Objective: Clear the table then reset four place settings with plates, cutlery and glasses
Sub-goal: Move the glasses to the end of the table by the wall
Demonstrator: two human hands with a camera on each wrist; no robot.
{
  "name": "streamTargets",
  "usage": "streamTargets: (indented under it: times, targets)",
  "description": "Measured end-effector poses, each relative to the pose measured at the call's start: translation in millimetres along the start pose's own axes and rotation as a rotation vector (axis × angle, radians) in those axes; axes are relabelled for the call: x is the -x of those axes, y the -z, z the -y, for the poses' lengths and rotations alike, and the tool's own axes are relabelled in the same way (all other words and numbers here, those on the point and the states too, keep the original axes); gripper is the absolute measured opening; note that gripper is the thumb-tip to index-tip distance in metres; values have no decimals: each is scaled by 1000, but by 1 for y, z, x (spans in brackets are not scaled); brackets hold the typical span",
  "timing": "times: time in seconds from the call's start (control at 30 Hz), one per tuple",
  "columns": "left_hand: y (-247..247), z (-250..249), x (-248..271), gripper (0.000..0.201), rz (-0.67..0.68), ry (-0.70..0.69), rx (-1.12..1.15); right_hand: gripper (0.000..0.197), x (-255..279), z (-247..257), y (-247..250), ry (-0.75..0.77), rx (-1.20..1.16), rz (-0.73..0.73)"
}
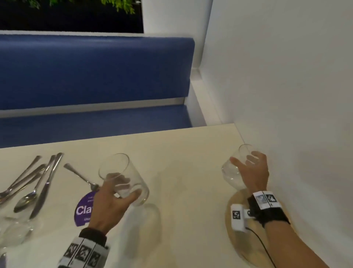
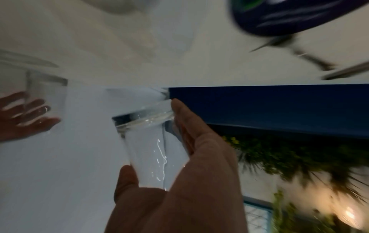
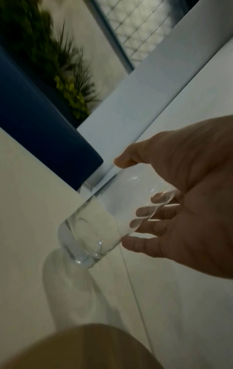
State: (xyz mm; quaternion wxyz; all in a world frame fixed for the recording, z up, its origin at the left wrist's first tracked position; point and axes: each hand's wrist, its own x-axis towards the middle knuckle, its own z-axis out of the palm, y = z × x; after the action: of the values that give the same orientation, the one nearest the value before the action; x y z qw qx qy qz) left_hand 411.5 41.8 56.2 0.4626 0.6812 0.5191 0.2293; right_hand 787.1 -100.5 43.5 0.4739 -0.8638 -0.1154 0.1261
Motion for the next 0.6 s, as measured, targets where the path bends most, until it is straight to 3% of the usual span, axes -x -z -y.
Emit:
streamTargets:
  times: [0.23, 0.6]
  targets:
    - [-125, -50, -45, 61, 245, -136, -36, 81, -50, -32, 14, -44, -33, -96]
    - [-260, -84, -63, 68, 407, -127, 22, 81, -65, -50, 22, -21, -58, -118]
